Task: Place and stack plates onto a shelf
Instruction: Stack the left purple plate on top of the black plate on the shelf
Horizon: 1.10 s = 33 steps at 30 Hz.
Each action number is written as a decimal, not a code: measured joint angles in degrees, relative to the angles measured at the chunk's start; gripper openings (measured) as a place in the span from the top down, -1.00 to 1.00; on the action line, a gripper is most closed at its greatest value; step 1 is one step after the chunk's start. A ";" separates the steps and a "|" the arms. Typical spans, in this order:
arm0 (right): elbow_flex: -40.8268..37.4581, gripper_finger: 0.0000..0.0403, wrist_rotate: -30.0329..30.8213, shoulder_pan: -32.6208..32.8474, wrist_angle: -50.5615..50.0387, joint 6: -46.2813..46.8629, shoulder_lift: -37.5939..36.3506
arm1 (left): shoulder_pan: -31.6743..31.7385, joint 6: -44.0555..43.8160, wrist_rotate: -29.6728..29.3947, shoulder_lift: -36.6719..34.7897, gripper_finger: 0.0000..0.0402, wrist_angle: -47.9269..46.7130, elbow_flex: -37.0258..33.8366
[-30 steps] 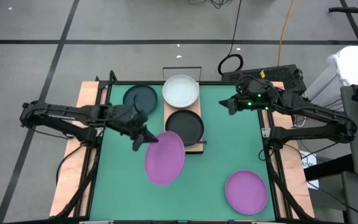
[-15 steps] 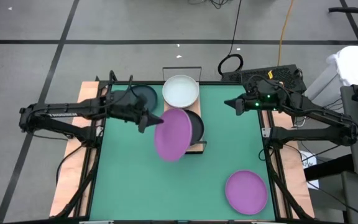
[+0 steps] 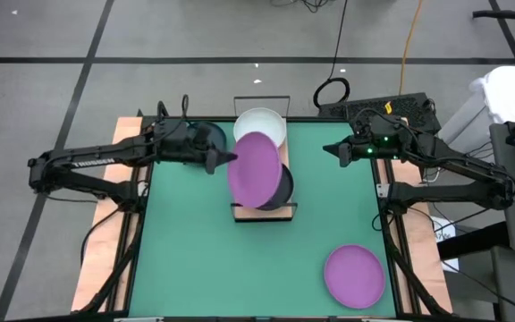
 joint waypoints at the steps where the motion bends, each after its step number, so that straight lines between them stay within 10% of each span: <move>1: 0.00 1.00 0.02 0.00 0.02 0.00 0.00 | 0.22 -0.01 -0.74 0.37 0.95 0.07 0.00; 33: 0.00 1.00 0.19 0.00 0.02 -2.08 0.02 | -0.07 -14.47 -16.52 8.32 0.95 -9.37 -0.62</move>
